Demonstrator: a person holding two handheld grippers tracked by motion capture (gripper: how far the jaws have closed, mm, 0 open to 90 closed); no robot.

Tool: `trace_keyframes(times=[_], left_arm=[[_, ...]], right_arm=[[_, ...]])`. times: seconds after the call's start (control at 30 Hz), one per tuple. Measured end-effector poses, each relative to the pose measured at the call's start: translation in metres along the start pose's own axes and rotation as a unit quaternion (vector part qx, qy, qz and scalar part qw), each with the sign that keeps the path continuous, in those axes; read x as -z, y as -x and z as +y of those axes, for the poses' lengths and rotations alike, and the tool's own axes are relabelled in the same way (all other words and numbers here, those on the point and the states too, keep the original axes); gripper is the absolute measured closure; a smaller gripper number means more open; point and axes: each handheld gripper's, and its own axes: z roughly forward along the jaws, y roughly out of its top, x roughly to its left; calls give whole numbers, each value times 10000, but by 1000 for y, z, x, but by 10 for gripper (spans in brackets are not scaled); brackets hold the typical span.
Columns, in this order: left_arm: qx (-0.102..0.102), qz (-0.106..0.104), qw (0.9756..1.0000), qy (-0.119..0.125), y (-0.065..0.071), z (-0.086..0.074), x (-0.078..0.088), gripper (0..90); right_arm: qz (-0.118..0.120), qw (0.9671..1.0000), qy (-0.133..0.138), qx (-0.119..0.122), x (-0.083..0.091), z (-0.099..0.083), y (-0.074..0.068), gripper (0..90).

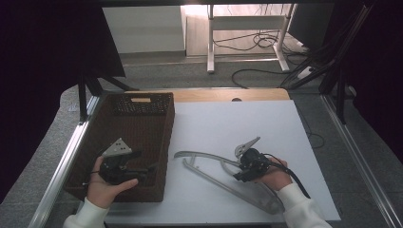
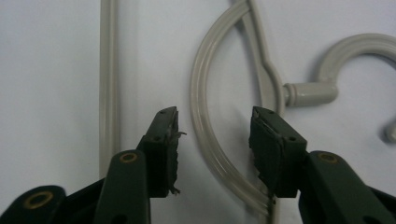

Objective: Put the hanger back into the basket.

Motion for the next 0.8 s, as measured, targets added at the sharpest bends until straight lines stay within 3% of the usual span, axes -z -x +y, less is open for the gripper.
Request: trace_keyframes(times=[0.13, 0.5, 0.63, 0.7, 0.8], left_arm=[[18, 5, 10000, 1, 0, 0, -1, 223], [28, 22, 10000, 39, 0, 0, 2, 222], [28, 16, 10000, 38, 0, 0, 2, 222], [19, 17, 10000, 31, 0, 0, 1, 222], [16, 20, 10000, 9, 0, 0, 0, 220]], right_arm=[[57, 9997, -97, 214, -7, 5, -5, 569], [-76, 9994, -245, 254, -13, 11, -8, 620], [-180, 9986, -304, 385, -14, 13, -12, 688], [-232, 9985, -327, 371, -14, 14, -13, 756], [-233, 9984, -331, 382, -14, 14, -12, 783]])
